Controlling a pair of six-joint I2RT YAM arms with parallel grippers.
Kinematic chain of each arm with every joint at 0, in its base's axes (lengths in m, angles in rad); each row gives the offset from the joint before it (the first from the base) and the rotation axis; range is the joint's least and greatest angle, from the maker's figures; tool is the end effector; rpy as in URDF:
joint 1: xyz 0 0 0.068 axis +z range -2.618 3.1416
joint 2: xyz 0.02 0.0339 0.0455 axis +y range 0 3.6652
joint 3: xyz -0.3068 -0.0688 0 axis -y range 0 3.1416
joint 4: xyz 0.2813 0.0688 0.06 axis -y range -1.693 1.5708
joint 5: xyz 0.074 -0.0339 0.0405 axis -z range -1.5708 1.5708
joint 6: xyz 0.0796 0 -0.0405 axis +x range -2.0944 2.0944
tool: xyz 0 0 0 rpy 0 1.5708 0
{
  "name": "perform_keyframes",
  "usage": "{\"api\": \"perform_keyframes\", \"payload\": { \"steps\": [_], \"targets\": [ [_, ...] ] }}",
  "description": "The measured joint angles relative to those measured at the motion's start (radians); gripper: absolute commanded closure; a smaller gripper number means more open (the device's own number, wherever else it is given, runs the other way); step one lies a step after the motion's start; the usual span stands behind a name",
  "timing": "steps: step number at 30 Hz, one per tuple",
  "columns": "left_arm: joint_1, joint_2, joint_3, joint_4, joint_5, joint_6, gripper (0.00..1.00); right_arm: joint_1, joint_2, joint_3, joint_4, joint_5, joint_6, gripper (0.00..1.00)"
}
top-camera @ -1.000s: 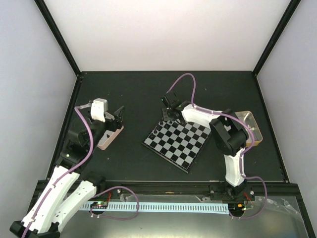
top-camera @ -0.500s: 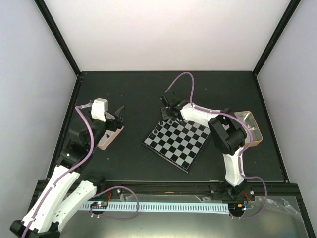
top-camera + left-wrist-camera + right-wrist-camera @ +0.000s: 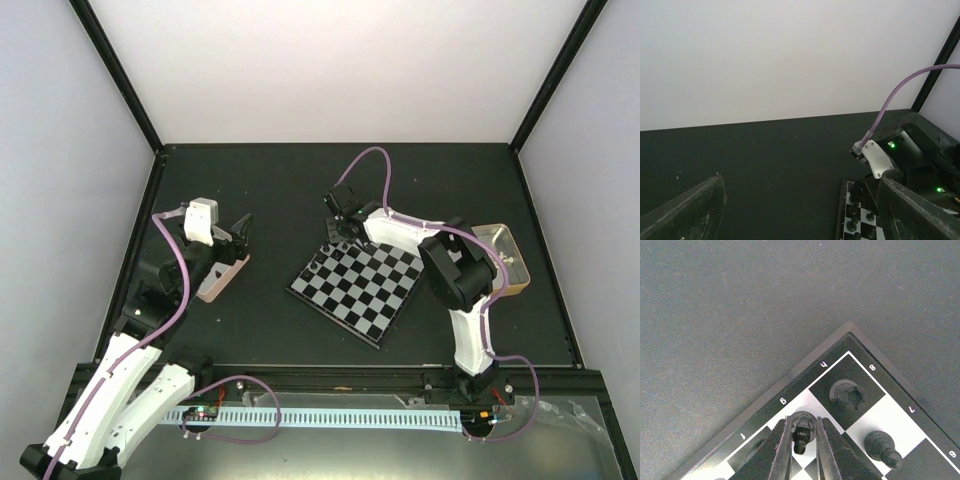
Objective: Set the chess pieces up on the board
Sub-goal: Place the chess piece on the chessboard.
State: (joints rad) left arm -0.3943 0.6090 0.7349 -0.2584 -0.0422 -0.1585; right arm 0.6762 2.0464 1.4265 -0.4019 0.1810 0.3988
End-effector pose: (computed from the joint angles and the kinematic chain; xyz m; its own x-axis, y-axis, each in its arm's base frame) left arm 0.1786 -0.0707 0.3636 -0.1749 -0.0980 -0.9797 0.3216 0.9348 -0.1510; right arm 0.4019 0.3041 0.1417 -0.8237 -0.1712 -0.5405 -0.2414 0.9685 0.0611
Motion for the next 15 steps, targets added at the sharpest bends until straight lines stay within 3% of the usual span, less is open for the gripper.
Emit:
{"api": "perform_keyframes", "payload": {
  "steps": [9, 15],
  "targets": [
    [0.000, 0.001, 0.000, 0.000, 0.000, -0.005, 0.16, 0.000, -0.107, 0.000, -0.028, -0.005, 0.010, 0.72],
    [0.000, 0.036, 0.000, -0.010, -0.031, -0.060, 0.16, 0.000, -0.241, -0.021, -0.031, -0.041, 0.031, 0.71]
  ]
}}
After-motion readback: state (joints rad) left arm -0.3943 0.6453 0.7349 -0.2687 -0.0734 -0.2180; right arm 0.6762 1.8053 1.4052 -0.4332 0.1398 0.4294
